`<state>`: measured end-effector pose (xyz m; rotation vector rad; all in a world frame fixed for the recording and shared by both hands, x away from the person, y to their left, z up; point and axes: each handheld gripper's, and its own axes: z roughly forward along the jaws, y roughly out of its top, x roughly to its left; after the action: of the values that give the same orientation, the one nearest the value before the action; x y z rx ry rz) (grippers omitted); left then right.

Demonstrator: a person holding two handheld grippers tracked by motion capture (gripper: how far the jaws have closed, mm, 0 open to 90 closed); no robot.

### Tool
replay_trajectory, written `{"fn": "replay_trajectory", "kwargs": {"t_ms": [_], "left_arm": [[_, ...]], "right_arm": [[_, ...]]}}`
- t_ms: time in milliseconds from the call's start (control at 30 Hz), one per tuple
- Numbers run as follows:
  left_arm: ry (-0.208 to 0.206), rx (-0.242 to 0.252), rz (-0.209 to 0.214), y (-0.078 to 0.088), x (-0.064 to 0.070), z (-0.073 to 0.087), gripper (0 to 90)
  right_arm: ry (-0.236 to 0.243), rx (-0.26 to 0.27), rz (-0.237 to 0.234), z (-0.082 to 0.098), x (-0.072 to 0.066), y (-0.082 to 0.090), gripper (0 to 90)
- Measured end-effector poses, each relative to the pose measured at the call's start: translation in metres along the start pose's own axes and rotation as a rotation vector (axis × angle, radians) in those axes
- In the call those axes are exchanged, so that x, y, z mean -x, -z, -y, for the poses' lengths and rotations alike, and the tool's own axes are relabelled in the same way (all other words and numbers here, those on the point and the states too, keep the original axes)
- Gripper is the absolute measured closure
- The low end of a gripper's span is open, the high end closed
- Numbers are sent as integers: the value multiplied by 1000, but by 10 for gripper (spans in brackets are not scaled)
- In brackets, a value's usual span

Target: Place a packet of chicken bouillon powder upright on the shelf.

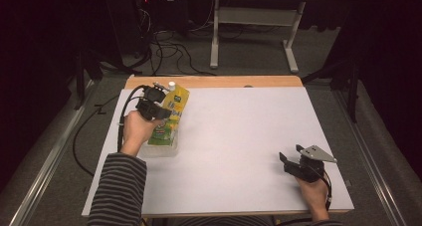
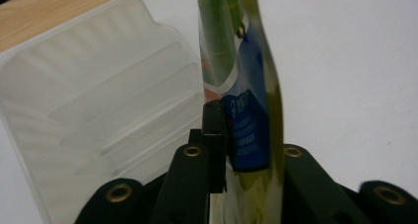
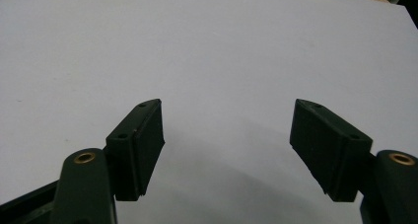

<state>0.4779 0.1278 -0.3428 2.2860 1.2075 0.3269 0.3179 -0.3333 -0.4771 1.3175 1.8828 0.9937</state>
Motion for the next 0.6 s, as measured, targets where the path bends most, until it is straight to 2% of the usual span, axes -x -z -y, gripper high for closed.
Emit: {"fn": "replay_trajectory", "kwargs": {"t_ms": [133, 267, 400, 500, 533, 600], "left_arm": [[-18, 12, -10, 1, 3, 2, 875], [-49, 67, -19, 3, 4, 6, 882], [-72, 192, -22, 10, 3, 14, 883], [-109, 282, -36, 11, 4, 25, 884], [-118, 300, -42, 10, 4, 29, 883], [-117, 315, -21, 7, 1, 36, 883]], "right_arm": [[2, 2, 1, 0, 0, 0, 295], [3, 2, 1, 0, 0, 0, 295], [2, 4, 0, 0, 0, 0, 295], [3, 1, 2, 0, 0, 0, 295], [3, 2, 0, 0, 0, 0, 295], [-1, -1, 1, 0, -1, 0, 296]]}}
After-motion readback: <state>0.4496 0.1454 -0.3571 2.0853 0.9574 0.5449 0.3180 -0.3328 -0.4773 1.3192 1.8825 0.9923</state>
